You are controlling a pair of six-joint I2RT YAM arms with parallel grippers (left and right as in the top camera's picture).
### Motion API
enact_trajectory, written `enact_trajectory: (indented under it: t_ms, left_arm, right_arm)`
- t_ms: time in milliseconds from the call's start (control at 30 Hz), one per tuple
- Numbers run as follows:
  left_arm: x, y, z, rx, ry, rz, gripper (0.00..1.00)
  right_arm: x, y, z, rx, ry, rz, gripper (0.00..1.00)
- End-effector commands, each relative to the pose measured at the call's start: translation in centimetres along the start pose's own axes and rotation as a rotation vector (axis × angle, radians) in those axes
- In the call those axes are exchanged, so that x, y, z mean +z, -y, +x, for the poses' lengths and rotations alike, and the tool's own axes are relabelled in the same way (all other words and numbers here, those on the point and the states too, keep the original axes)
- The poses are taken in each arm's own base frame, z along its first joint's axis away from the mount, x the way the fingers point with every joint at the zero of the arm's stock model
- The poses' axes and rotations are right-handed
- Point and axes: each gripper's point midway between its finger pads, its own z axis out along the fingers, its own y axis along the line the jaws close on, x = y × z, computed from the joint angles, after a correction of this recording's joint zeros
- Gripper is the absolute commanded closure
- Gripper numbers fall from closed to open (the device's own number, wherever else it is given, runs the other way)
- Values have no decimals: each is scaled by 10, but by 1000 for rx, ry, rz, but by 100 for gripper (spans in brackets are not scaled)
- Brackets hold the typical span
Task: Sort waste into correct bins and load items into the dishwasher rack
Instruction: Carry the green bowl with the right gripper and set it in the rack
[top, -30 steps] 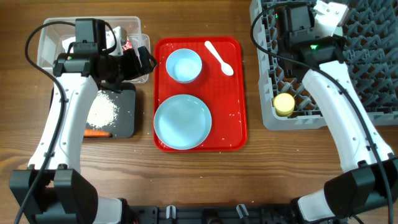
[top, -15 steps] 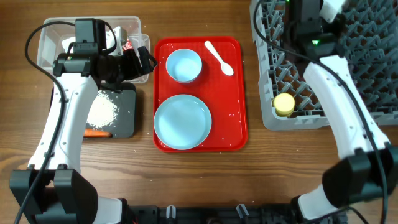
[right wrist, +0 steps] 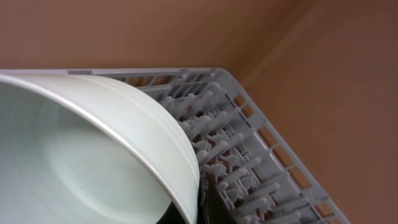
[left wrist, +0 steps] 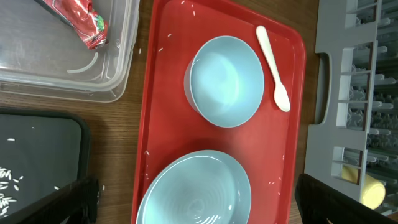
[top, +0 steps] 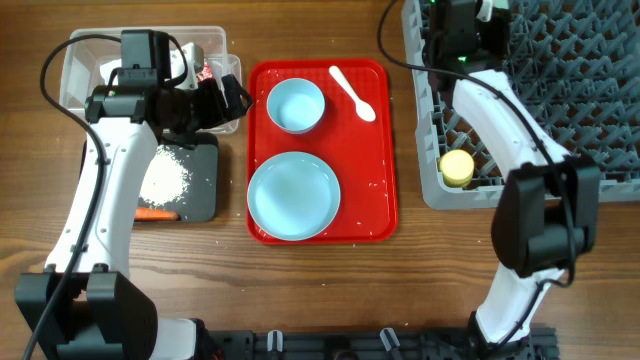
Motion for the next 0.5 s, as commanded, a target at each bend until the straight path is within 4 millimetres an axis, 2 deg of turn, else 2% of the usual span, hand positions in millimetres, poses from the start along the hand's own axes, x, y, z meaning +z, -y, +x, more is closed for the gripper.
enact_trajectory:
  t_ms: [0,167,467]
  left_arm:
    - [1,-2,-2,-3,2,-6,0]
    - [1,-2,-2,-3,2,-6,0]
    - [1,-1,-2,-2,2,-6,0]
  right_arm:
    - [12,-14,12,-147,-7,35,96]
    - [16,-6,30,-202,-59,140,96]
    - [15,-7,49,-200,-114,133,96]
